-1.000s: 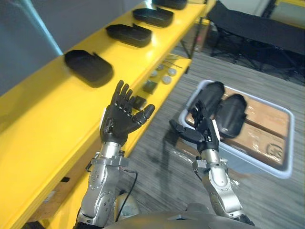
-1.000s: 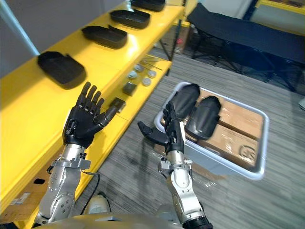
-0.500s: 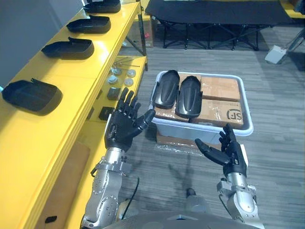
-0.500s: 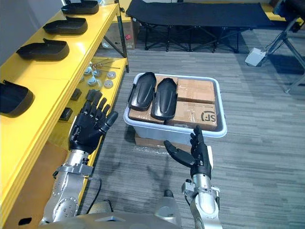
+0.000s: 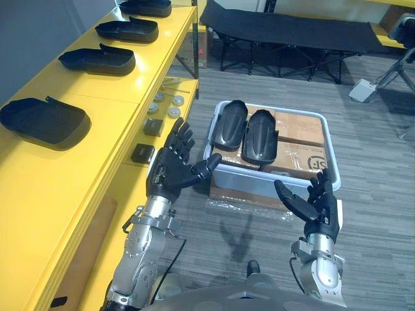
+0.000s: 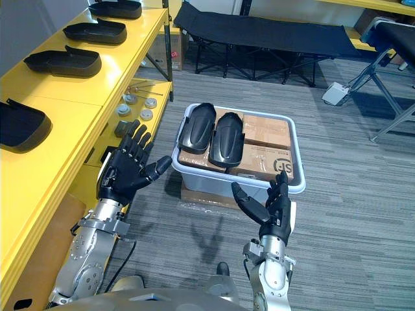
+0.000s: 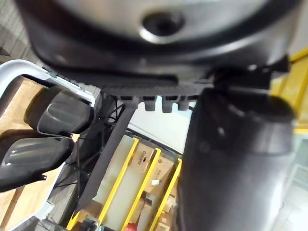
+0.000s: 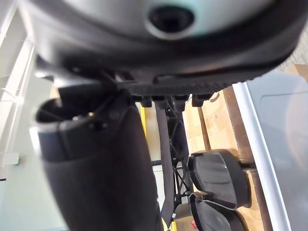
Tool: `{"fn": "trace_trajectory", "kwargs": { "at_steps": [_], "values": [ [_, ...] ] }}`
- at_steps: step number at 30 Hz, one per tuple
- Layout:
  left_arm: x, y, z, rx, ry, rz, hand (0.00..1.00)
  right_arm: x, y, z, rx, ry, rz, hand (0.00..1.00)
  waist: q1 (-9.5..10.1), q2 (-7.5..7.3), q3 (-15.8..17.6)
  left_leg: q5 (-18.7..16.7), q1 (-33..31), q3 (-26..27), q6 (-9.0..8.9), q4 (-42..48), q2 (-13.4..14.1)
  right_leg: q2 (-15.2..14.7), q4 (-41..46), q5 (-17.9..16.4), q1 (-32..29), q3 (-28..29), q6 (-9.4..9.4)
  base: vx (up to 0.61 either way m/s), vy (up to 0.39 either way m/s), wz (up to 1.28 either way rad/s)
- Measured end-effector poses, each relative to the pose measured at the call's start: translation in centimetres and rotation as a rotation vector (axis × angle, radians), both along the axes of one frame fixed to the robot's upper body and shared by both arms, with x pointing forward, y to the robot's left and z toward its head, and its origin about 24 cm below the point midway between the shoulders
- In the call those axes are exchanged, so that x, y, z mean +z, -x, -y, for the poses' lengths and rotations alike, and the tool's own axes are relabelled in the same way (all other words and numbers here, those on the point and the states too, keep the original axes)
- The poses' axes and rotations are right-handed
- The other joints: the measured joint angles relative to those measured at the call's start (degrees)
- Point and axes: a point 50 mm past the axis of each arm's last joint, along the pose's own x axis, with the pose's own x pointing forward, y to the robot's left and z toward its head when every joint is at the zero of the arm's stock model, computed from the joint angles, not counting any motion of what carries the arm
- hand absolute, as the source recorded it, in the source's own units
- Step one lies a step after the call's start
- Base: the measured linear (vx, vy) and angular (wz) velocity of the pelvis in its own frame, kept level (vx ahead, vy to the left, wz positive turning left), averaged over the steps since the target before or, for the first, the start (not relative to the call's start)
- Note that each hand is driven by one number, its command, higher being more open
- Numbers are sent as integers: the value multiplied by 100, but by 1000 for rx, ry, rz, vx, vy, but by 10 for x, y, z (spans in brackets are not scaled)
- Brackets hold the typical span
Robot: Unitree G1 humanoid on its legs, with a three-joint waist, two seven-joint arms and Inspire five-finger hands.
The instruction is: Walk over and take three plastic housings, then place them on the shelf
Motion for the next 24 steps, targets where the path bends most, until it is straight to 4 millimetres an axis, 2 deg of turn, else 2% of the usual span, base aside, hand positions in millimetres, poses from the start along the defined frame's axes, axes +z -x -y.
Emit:
{"fn": "trace_trajectory", "kwargs": {
  "at_steps": [5, 11, 16, 18, 24],
  "values": [
    [0, -1, -5, 34, -2, -5, 100, 0, -1, 0, 19, -8, 4, 100, 1, 1, 0, -23, -14, 6, -6, 86, 20, 17, 0, 10, 5, 15, 15, 0, 0, -1],
    [-1, -1, -28, 185, -56, -23, 100, -8, -7, 0, 79, -40, -24, 100, 2, 21, -12, -69, 23, 37, -25, 168, 84, 72, 3, 25, 54, 59, 24, -8, 8, -4],
    [-13, 2, -42, 289, -80, -87, 100, -11, -12, 0, 156, -62, -50, 100, 36, 59, -32, -171, 96, 146, -29, 264, 142, 128, 0, 45, 62, 194, 21, -33, 39, -16],
    [-18, 7, -44, 317, -72, -115, 100, -9, -17, -2, 191, -60, -44, 100, 153, 101, -54, -347, 89, 228, -23, 441, 210, 221, -13, 85, -26, 392, 13, -41, 52, -48],
    [-21, 6, -40, 299, -76, -142, 100, -7, -28, -9, 234, -51, -42, 100, 161, 140, -42, -755, -50, 121, 38, 985, 228, 294, 147, 97, -132, 499, -12, -13, 82, -21]
  ]
}}
